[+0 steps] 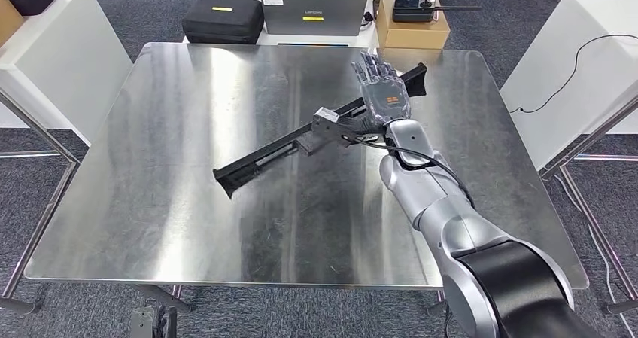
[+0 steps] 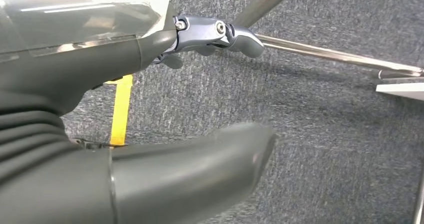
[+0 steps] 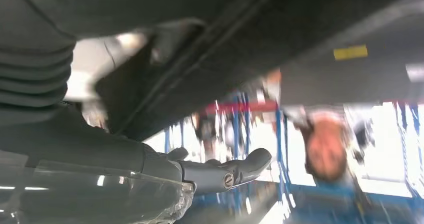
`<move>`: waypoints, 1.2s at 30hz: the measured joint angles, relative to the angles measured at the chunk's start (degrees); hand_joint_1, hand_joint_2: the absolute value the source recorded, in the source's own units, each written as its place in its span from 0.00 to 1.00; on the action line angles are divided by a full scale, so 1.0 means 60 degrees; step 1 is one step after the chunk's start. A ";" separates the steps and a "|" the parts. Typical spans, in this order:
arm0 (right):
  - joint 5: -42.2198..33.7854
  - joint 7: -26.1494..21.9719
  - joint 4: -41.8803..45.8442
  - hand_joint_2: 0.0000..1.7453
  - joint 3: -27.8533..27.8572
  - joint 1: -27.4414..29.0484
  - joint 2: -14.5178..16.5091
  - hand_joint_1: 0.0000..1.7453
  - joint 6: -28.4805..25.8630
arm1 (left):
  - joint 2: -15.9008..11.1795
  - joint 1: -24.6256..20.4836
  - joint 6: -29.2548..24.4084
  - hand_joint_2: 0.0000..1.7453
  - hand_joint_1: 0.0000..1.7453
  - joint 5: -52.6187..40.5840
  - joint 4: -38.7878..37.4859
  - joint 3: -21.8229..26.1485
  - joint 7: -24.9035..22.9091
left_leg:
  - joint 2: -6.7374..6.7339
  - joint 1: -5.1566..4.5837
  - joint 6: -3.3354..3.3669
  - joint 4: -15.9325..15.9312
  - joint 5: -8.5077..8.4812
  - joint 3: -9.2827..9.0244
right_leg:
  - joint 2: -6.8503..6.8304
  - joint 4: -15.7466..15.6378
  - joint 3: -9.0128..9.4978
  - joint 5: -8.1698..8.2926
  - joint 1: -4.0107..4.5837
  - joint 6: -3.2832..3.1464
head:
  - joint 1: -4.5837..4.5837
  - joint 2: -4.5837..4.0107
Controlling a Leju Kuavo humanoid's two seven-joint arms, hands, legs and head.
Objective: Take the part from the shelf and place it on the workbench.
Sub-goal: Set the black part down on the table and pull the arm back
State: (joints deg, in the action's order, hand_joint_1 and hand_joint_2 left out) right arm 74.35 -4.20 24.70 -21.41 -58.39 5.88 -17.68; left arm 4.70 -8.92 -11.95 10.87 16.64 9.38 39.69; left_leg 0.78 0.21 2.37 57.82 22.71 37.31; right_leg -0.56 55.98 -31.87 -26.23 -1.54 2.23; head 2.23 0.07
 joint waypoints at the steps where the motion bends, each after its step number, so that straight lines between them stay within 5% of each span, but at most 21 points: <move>1: -0.0128 -0.0012 0.0000 0.00 0.0139 -0.0009 -0.0013 0.00 0.0301 | -0.0016 0.0014 0.0033 0.00 0.00 -0.0028 -0.0010 0.0004 -0.0005 | 0.0000 0.0000 0.0000 0.0000 0.0000 0.0000 | 0.0000 0.0000 0.0000 0.0000 0.0000 0.0000 | 0.0001 0.0000; 5: -0.0524 0.0022 -0.0052 0.00 0.0643 -0.0120 -0.0089 0.00 0.2075 | -0.0082 0.0027 0.0093 0.00 0.00 -0.0161 -0.0033 0.0009 -0.0110 | -0.0004 0.0000 0.0000 0.0000 0.0000 -0.0002 | 0.0001 -0.0002 0.0000 0.0000 -0.0001 0.0000 | 0.0001 0.0000; 12: -0.0785 0.0731 -0.0688 0.00 0.1041 -0.0288 -0.0557 0.00 0.7056 | -0.0180 -0.0047 0.0038 0.00 0.00 -0.0509 -0.0038 0.0011 -0.0736 | -0.0001 -0.0003 0.0000 0.0001 0.0000 -0.0012 | 0.0001 -0.0003 0.0008 0.0001 -0.0005 0.0000 | -0.0004 0.0000; 21: -0.1346 0.0036 -0.0954 0.00 0.1462 -0.0385 -0.1227 0.00 0.8120 | -0.0232 -0.0123 0.0006 0.00 0.00 -0.0657 -0.0038 0.0022 -0.0832 | -0.0011 -0.0003 0.0000 0.0002 0.0000 -0.0023 | -0.0001 -0.0004 0.0020 0.0004 -0.0004 0.0005 | 0.0001 0.0000; 24: -0.1561 -0.0651 -0.0891 0.00 0.1492 -0.0350 -0.1459 0.00 0.7438 | -0.0273 -0.0109 0.0060 0.00 0.00 -0.0668 -0.0038 0.0092 -0.0704 | -0.0007 -0.0004 0.0001 0.0001 0.0000 -0.0022 | -0.0001 -0.0002 0.0025 0.0004 -0.0003 0.0006 | -0.0001 0.0000; 29: -0.2734 -0.1710 0.0511 0.00 0.1821 0.0279 -0.1524 0.00 0.2861 | -0.0282 0.0052 0.0145 0.00 0.00 -0.0597 -0.0038 0.0367 -0.0124 | -0.0028 -0.0003 0.0000 0.0002 0.0000 -0.0027 | 0.0005 -0.0004 0.0025 0.0001 -0.0002 0.0010 | 0.0001 0.0000; 32: -0.3724 -0.1907 0.3185 0.00 0.2077 0.1887 -0.1440 0.00 0.0354 | -0.0238 0.0129 0.0134 0.00 0.00 -0.0683 -0.0038 0.0506 0.0027 | 0.0035 0.0005 -0.0004 0.0002 0.0010 -0.0041 | -0.0047 -0.0008 0.0051 -0.0038 0.0001 0.0058 | 0.0000 0.0000; 36: -0.5231 -0.2505 0.7224 0.00 0.2170 0.4740 -0.1354 0.00 -0.1140 | -0.0163 0.0202 -0.0007 0.00 0.00 -0.0763 -0.0038 0.0690 0.0055 | 0.0091 0.0003 -0.0018 0.0000 0.0043 -0.0046 | -0.0099 -0.0008 0.0085 -0.0082 -0.0002 0.0097 | -0.0008 0.0000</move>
State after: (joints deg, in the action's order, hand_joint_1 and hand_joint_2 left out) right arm 42.97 -19.23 68.04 -8.39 -29.95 -2.24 -24.52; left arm 3.72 -7.71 -11.99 6.29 16.41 13.52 40.01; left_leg 1.33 0.23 2.26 57.82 22.97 37.03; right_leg -1.16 55.94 -31.36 -26.72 -1.55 2.81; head 2.19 0.07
